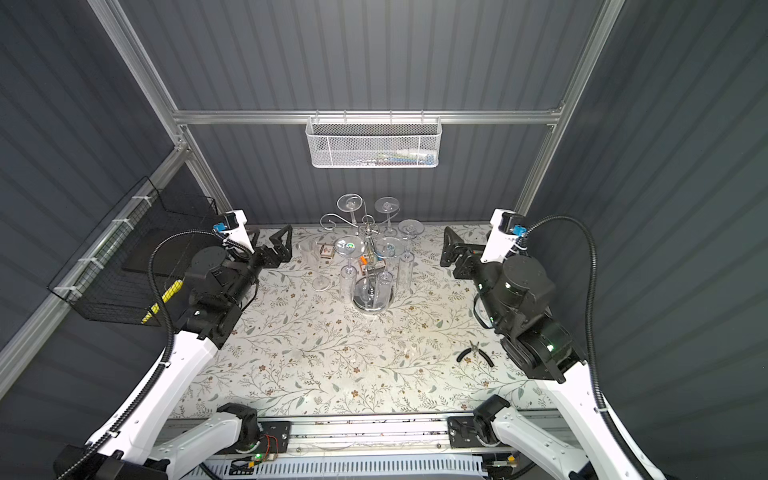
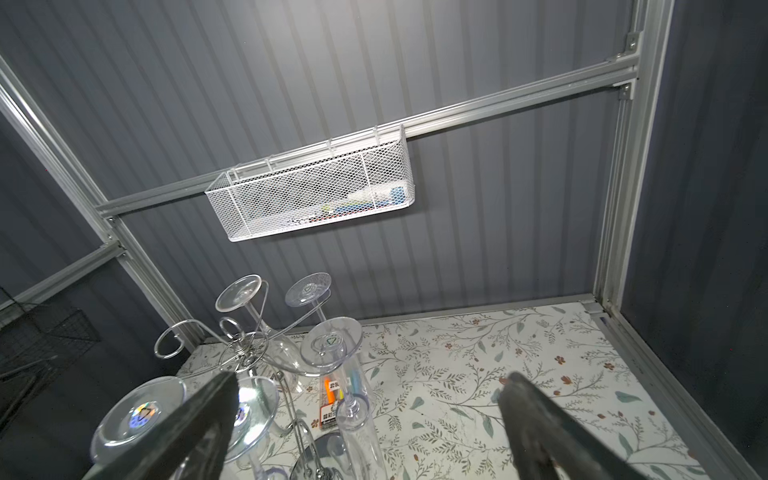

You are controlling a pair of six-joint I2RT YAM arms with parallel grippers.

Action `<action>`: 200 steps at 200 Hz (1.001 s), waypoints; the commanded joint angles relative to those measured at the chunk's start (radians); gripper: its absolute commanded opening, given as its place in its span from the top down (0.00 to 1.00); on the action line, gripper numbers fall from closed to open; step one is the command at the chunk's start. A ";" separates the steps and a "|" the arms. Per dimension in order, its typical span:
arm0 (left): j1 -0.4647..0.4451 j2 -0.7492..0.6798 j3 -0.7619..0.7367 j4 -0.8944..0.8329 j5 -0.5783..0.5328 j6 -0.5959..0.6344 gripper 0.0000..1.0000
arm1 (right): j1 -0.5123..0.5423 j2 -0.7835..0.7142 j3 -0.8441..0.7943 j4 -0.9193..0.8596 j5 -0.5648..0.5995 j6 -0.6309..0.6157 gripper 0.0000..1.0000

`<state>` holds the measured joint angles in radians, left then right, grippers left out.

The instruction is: Take the wine glass off the wine glass rack

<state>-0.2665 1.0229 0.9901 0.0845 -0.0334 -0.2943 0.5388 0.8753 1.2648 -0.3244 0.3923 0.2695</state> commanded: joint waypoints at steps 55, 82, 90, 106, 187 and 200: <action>0.006 -0.039 0.030 -0.259 0.142 -0.260 0.00 | -0.141 0.121 0.040 -0.130 -0.236 0.188 0.01; 0.004 -0.075 0.010 -0.228 0.299 -0.446 0.07 | -0.154 0.079 -0.045 -0.019 -0.289 0.211 0.01; 0.004 -0.103 -0.007 -0.208 0.323 -0.503 0.08 | -0.154 0.063 -0.073 0.012 -0.290 0.217 0.01; 0.003 -0.165 -0.045 -0.170 0.340 -0.609 0.08 | -0.155 0.037 -0.107 0.043 -0.312 0.216 0.01; 0.000 -0.187 0.007 -0.236 0.521 -1.009 0.07 | -0.160 0.020 -0.156 0.045 -0.404 0.209 0.01; -0.015 -0.179 -0.022 -0.182 0.526 -1.090 0.07 | -0.160 0.007 -0.184 0.077 -0.411 0.232 0.01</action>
<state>-0.2672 0.8345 0.9661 -0.1341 0.4232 -1.2091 0.3828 0.9024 1.1248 -0.2985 0.0021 0.4686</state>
